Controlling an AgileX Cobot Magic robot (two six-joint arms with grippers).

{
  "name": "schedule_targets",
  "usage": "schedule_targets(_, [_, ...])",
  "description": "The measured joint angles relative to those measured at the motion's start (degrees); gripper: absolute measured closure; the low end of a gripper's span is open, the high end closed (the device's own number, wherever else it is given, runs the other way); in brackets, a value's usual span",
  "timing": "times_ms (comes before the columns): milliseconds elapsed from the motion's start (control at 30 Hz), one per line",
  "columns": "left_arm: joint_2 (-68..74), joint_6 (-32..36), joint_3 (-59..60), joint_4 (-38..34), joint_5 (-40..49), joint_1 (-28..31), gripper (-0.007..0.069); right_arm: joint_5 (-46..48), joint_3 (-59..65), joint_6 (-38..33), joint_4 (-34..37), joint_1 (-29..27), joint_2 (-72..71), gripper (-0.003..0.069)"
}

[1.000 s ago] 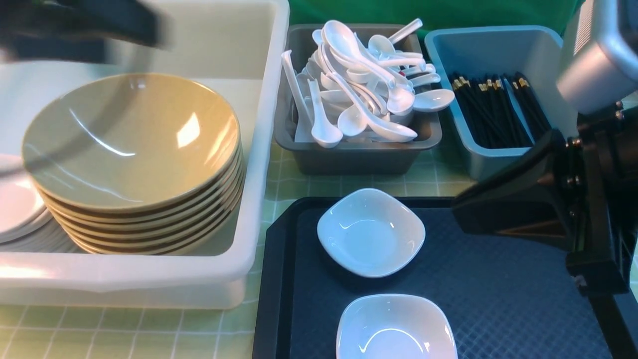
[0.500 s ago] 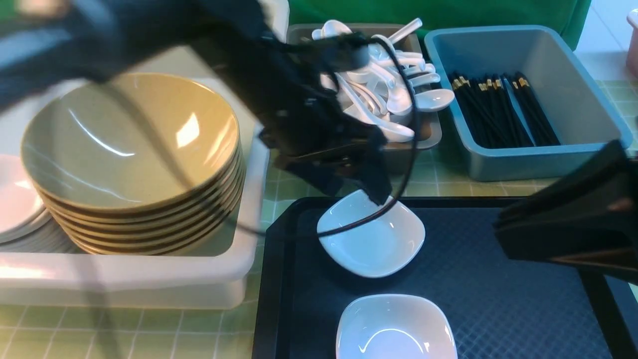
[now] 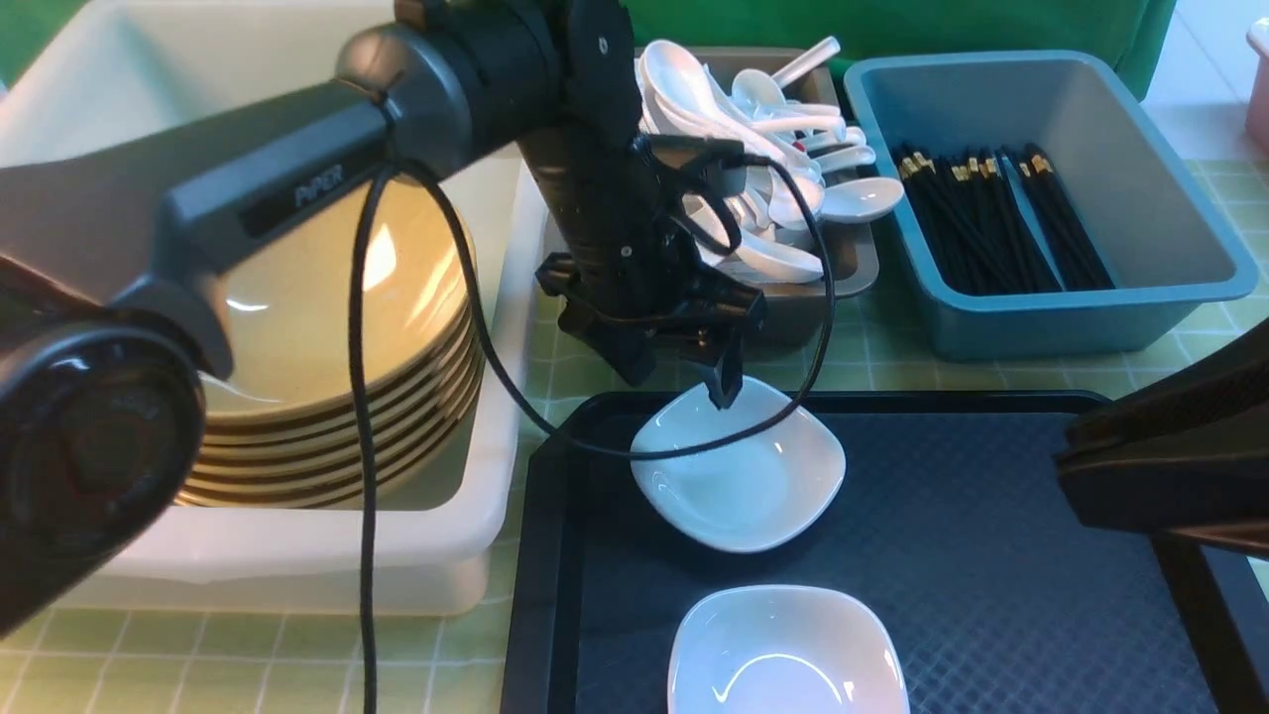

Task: On green table put chopsticks spoon bowls plates into blue grey white boxes.
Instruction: 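Grasp the small white bowl on the black tray by its rim with the left gripper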

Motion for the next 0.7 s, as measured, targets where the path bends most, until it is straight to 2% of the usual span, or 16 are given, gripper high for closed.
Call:
schedule_targets(400, [6.08,0.15,0.0,1.31,-0.07,0.17,0.0107,0.0,0.0,0.0,0.0,0.0,0.0,0.0523])
schedule_targets(467, [6.65,0.51,-0.21,0.24,-0.62,0.24,0.0169,-0.06,0.0,0.0,0.0,0.0,0.0,0.0519])
schedule_targets(633, [6.83,0.74,-0.49,-1.93,-1.13,0.46,0.0489,-0.19,0.0,0.0,0.0,0.0,0.0,0.0515])
schedule_targets(700, [6.72,0.8,-0.49,-2.33,-0.95,0.52,0.0574,-0.19,0.0,0.0,0.0,0.0,0.0,0.0512])
